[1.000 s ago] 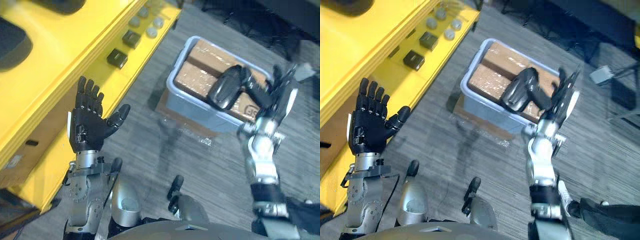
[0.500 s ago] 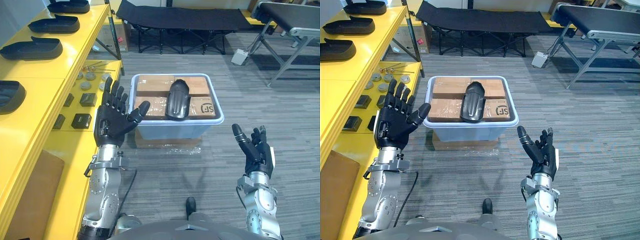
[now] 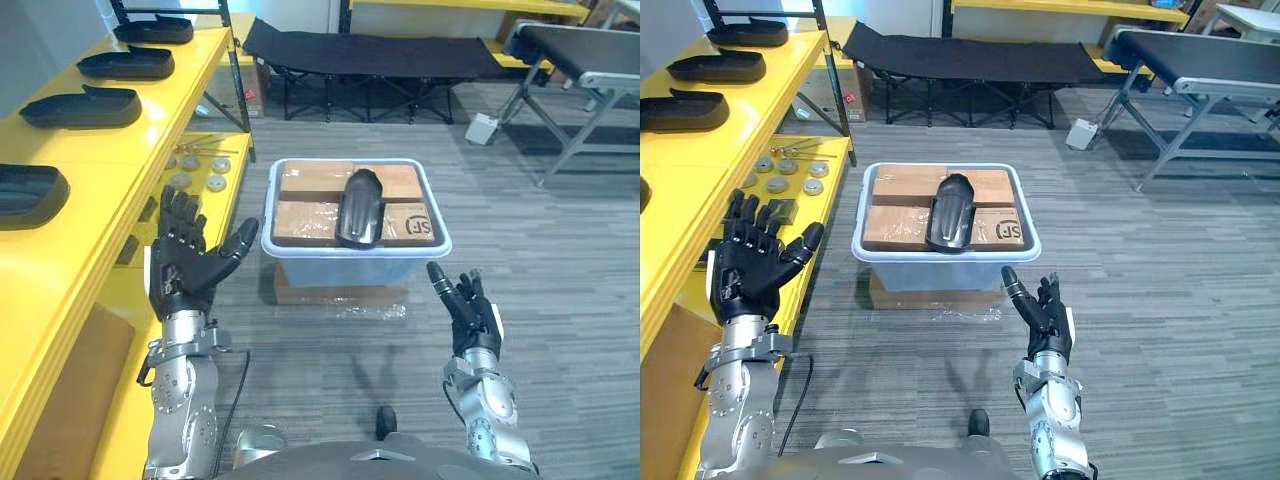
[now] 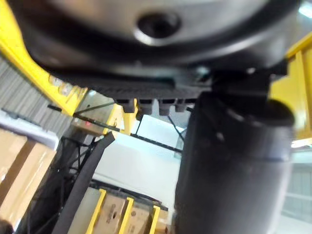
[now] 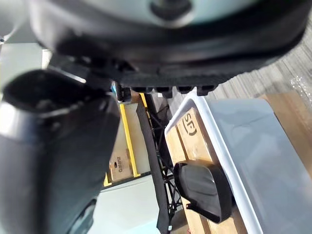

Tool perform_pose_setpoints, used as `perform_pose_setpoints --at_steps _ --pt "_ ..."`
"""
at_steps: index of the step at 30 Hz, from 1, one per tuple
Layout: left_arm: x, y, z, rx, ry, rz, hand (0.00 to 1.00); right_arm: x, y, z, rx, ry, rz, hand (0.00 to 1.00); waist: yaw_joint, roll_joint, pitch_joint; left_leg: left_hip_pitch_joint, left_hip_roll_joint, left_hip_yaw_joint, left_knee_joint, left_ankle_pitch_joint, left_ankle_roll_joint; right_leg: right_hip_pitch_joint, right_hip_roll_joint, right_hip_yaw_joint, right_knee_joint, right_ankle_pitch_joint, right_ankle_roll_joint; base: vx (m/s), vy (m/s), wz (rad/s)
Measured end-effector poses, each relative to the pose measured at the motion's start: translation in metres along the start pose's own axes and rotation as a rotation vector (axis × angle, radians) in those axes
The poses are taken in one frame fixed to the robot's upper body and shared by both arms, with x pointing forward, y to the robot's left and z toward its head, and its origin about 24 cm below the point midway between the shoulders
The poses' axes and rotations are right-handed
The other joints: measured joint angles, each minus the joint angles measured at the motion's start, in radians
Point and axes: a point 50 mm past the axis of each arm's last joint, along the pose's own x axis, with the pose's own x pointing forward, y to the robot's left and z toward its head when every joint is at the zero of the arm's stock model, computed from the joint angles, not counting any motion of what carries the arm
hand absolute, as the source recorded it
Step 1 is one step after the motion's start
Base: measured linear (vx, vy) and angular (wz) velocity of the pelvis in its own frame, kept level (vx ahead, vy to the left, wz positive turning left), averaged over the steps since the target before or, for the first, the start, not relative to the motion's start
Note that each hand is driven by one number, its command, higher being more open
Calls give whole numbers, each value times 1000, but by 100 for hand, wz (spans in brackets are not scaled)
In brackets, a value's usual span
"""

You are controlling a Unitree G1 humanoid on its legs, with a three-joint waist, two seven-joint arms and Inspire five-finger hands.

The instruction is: Walk over and take three plastic housings, then place them on the shelf

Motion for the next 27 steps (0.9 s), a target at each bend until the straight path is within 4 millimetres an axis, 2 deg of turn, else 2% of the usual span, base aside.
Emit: perform_pose_setpoints --at_steps 1,2,4,5,7,9,13,16,17,18,19,20,21,22,23,24,25,26,27 --pt "-1 1 0 8 0 4 100 1 3 1 4 -4 9 100 1 -2 9 -1 2 3 16 -6 -1 -21 -1 -37 47 0 -1 -66 69 -41" --pt "-2 3 -1 34 6 4 100 1 7 0 17 -7 24 100 0 -15 22 1 2 15 41 -22 3 -31 -11 -94 75 2 2 -97 63 -46" --pt "-2 1 -1 38 10 -11 100 0 11 -2 39 -4 25 100 -4 -27 48 -4 1 26 81 -45 16 3 -18 -107 14 29 43 -93 95 -30" --pt "0 -2 0 39 7 -29 100 -1 12 -3 43 -2 25 100 -15 -43 57 -19 -1 26 104 -57 29 20 -20 -111 -41 64 54 -56 74 -5" --pt "1 -6 -1 37 10 -53 100 0 11 -1 43 -9 27 100 -25 -53 67 -56 0 24 139 -70 35 17 -26 -114 -81 91 62 -102 126 -2" --pt "1 -8 -3 33 14 -57 100 1 8 1 41 -19 26 100 -27 -49 90 -68 4 19 172 -84 38 6 -33 -116 -53 79 51 -110 130 2" --pt "1 -6 -3 34 12 -48 100 2 1 5 -16 -32 39 100 -30 -11 124 -79 8 -39 199 -105 22 -19 -47 -150 82 -12 55 -27 10 32" --pt "2 -5 -2 20 7 -32 100 6 -1 10 -61 -41 82 100 -24 5 114 -80 8 -90 149 -103 18 -52 -52 -182 165 -81 60 68 -121 47" --pt "2 -2 -3 -29 18 -7 100 8 -2 14 -78 -45 108 100 -25 4 102 -60 12 -96 82 -87 30 -53 -50 -208 189 -115 52 164 -228 40" --pt "0 2 -8 -49 44 15 100 8 -4 15 -93 -38 125 100 -28 0 73 -16 24 -85 -6 -7 96 -32 -39 -232 168 -143 29 202 -235 48" --pt "-1 4 -11 -43 58 19 100 9 -5 17 -102 -42 129 100 -31 4 63 -12 27 -84 -19 12 133 -18 -36 -245 152 -151 30 223 -250 63" --pt "-3 4 -19 -50 87 20 100 11 -12 24 -119 -61 127 100 -45 22 51 -72 43 -82 55 71 125 9 -18 -289 117 -141 24 249 -252 65" --pt "-8 2 -29 -81 128 24 100 15 -19 32 -143 -81 120 100 -42 40 44 -137 54 -83 150 93 94 42 -5 -311 77 -134 6 244 -255 49" --pt "-11 1 -33 -103 148 32 100 18 -20 36 -151 -87 119 100 -34 37 46 -155 44 -82 178 76 65 52 -2 -311 66 -134 3 261 -214 4" --pt "-16 -2 -38 -123 174 41 100 21 -21 41 -152 -102 121 100 -15 40 46 -163 -15 -90 188 36 25 74 -4 -302 46 -137 -2 242 -119 -18" --pt "-17 -5 -40 -126 185 30 100 24 -22 45 -135 -115 114 100 -1 38 47 -172 -88 -117 160 8 32 106 -6 -301 20 -137 -3 222 -87 -20" --pt "-17 -6 -40 -125 185 27 100 26 -20 45 -118 -115 115 100 5 36 49 -171 -126 -130 124 6 38 123 -6 -298 6 -137 -3 189 -22 -15" --pt "-17 -6 -40 -126 185 27 100 32 -15 42 -93 -105 126 100 19 33 50 -171 -191 -157 38 20 57 154 -4 -290 -12 -137 -3 199 35 -47" --pt "-18 -5 -40 -124 187 33 100 38 -8 36 -84 -79 142 100 43 36 50 -158 -223 -186 -20 102 93 174 7 -255 -19 -138 -2 161 42 -69"
